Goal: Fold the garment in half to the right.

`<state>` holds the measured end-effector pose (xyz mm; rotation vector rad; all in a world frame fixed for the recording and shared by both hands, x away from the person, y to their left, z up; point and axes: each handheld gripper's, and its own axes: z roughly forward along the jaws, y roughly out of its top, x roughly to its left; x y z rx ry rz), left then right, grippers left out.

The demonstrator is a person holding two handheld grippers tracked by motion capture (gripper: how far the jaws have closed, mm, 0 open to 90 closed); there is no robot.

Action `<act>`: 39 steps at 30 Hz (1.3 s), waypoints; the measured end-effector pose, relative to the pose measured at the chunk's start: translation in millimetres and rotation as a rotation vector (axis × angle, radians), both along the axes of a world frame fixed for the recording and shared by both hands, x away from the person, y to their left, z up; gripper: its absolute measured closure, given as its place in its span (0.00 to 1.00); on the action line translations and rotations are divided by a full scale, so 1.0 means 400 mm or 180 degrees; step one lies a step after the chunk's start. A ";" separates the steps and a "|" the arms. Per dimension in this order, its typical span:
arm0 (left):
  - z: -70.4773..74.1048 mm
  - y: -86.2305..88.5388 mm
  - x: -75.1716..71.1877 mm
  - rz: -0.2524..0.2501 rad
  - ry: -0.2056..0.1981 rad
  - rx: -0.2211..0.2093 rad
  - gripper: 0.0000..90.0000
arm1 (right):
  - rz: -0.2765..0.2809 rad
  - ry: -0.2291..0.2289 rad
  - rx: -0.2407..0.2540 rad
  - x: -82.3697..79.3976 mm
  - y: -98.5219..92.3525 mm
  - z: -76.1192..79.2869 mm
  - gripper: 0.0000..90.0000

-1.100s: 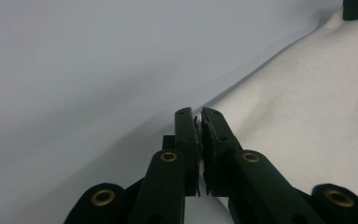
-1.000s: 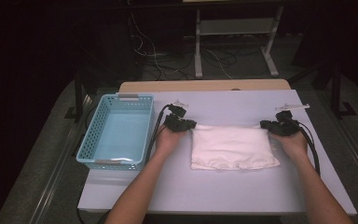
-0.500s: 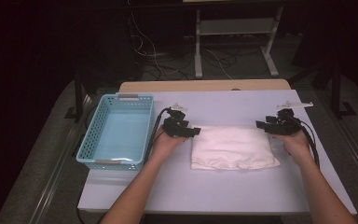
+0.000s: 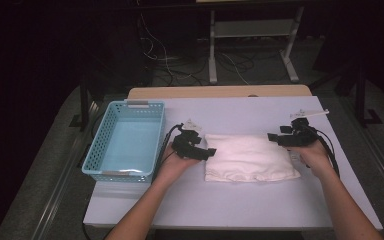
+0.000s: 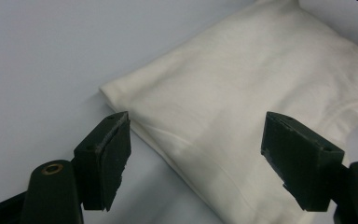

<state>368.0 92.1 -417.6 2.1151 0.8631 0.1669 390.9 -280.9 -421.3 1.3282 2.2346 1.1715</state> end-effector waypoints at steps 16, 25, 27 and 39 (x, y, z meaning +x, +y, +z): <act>-0.031 0.030 -0.119 -0.0126 0.0070 0.0050 0.49 | 0.0164 0.0006 -0.0031 -0.012 0.036 0.007 0.32; -0.058 0.015 -0.117 -0.0269 0.0252 0.0135 0.58 | 0.0197 0.0020 -0.0051 -0.012 0.045 0.004 0.32; -0.063 0.011 -0.115 -0.0278 0.0274 0.0171 0.65 | 0.0198 0.0017 -0.0054 -0.012 0.046 0.004 0.32; -0.043 0.015 -0.118 -0.0297 0.0315 0.0121 0.96 | 0.0209 0.0012 -0.0061 -0.013 0.049 0.004 0.32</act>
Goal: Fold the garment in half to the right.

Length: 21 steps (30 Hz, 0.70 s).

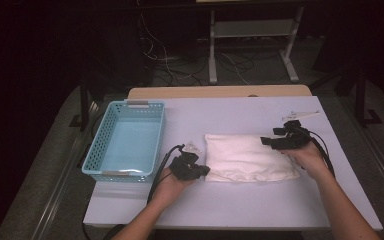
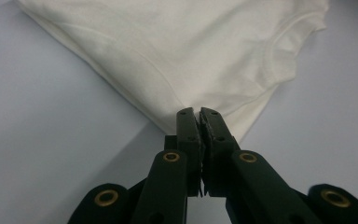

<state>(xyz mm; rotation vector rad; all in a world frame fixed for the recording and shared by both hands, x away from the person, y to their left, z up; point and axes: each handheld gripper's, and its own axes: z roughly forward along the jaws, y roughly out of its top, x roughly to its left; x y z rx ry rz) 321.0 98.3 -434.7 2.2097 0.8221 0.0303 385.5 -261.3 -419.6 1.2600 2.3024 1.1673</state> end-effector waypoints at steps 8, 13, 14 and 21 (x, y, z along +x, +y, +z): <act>-0.011 -0.006 -0.030 -0.0101 0.0088 0.0077 0.96 | -0.0013 -0.0009 0.0013 -0.001 -0.004 0.002 0.32; -0.018 -0.009 -0.030 -0.0096 0.0035 0.0107 0.93 | -0.0002 -0.0012 0.0005 -0.001 -0.002 0.002 0.32; -0.017 -0.007 -0.031 -0.0084 -0.0003 0.0107 0.90 | -0.0001 -0.0011 0.0005 -0.001 -0.001 0.002 0.32; -0.022 -0.003 -0.025 -0.0010 -0.0171 0.0196 0.57 | 0.0026 0.0000 -0.0007 -0.002 0.003 -0.001 0.32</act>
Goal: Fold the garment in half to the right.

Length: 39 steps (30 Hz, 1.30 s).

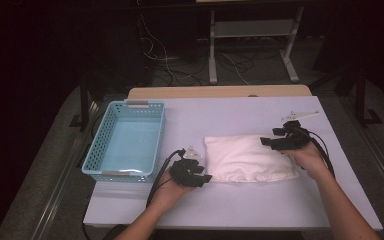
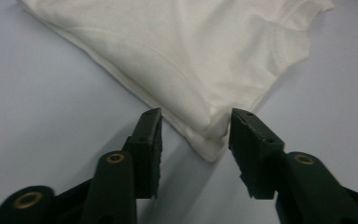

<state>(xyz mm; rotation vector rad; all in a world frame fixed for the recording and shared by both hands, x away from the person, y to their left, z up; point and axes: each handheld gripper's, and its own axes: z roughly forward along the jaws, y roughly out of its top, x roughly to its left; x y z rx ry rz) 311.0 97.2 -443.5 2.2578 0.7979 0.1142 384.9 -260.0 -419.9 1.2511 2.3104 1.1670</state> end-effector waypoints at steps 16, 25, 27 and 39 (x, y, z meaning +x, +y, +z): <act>-0.013 -0.030 -0.010 -0.0083 -0.0190 0.0123 0.67 | 0.0020 0.0012 -0.0005 0.001 0.005 -0.003 0.32; -0.018 -0.023 0.002 -0.0084 -0.0108 0.0011 0.87 | 0.0052 0.0048 0.0046 0.002 0.013 -0.007 0.31; -0.018 -0.022 0.003 -0.0073 -0.0078 -0.0004 0.89 | 0.0067 0.0051 0.0049 0.002 0.015 -0.007 0.31; -0.015 -0.023 0.009 -0.0059 0.0006 -0.0008 0.90 | 0.0162 0.0112 0.0125 0.005 0.045 -0.003 0.21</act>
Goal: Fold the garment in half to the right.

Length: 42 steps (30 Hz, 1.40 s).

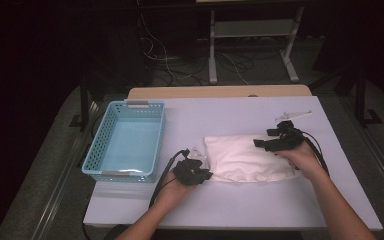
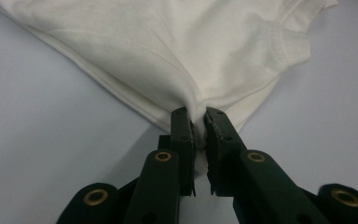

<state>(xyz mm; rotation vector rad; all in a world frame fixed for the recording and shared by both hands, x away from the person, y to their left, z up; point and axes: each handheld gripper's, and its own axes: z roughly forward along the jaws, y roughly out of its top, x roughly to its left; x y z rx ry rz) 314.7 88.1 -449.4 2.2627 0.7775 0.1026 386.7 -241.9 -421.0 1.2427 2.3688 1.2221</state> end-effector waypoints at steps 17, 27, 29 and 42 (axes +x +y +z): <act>0.001 -0.002 -0.002 0.0017 -0.0003 0.0018 0.90 | 0.0260 0.0088 0.0050 0.034 0.133 0.009 0.16; 0.002 -0.001 -0.002 0.0016 0.0007 0.0025 0.90 | 0.0440 0.0080 0.0014 0.074 0.238 0.033 0.20; 0.002 -0.002 -0.002 0.0016 0.0009 0.0018 0.90 | 0.0443 0.0093 0.0006 0.082 0.254 0.033 0.23; 0.002 -0.001 0.000 0.0012 0.0021 0.0017 0.90 | 0.0554 0.0222 -0.0126 0.141 0.360 -0.006 0.52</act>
